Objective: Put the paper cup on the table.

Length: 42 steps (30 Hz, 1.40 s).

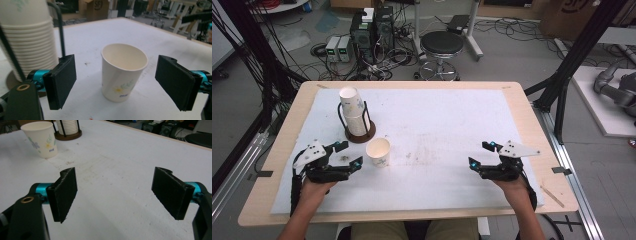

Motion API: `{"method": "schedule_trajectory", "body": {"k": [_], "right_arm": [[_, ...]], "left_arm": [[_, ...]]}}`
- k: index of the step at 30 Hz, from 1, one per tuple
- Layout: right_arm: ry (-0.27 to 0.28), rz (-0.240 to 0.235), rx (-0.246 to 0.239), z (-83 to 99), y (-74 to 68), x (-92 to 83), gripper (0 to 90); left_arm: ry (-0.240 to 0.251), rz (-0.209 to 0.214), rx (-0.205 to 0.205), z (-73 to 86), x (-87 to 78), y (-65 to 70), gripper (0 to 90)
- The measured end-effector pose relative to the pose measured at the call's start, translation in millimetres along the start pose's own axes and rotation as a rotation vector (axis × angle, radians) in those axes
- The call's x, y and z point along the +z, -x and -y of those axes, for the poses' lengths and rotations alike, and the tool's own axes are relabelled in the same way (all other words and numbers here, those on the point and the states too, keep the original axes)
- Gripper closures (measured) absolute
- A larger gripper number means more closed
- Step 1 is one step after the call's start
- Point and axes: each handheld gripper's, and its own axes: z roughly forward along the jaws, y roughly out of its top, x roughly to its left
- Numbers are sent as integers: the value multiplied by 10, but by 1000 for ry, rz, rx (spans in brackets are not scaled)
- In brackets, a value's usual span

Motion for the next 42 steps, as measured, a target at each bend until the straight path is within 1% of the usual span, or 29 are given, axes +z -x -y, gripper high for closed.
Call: {"method": "schedule_trajectory", "body": {"k": [1,3,5,6,9,13,14,16,18,21,26,27,28,30,34,42], "right_arm": [[-1,5,-2,10,9,-7,212],[7,11,9,27,26,-25,212],[11,16,23,42,39,-46,211],[12,18,26,49,44,-54,212],[11,25,29,60,57,-78,212],[23,33,31,52,66,-113,212],[25,32,34,48,63,-126,212],[28,32,25,41,65,-145,212],[28,35,33,41,65,-155,212],[31,42,33,34,65,-161,212],[32,37,28,7,45,-136,212],[30,35,29,0,39,-124,212],[29,35,20,-1,43,-118,212],[26,32,29,-3,35,-110,212],[31,36,20,0,50,-107,212],[28,36,27,14,65,-120,212]], "left_arm": [[13,-11,-6,-2,-17,-26,172],[41,-33,-22,-7,-43,-71,173],[62,-47,-29,-8,-59,-99,175],[65,-55,-24,-7,-62,-111,175],[65,-53,-20,-5,-56,-111,175],[57,-63,1,4,-85,-80,177],[58,-63,1,6,-93,-77,178],[56,-63,3,10,-113,-76,178],[58,-64,5,14,-134,-70,179],[59,-63,9,14,-155,-60,181],[57,-63,19,18,-178,-58,187],[57,-63,17,19,-182,-58,187],[57,-66,17,20,-186,-60,188],[58,-67,17,23,-189,-67,188],[59,-69,14,27,-183,-77,188],[61,-81,12,29,-168,-87,188]]}}
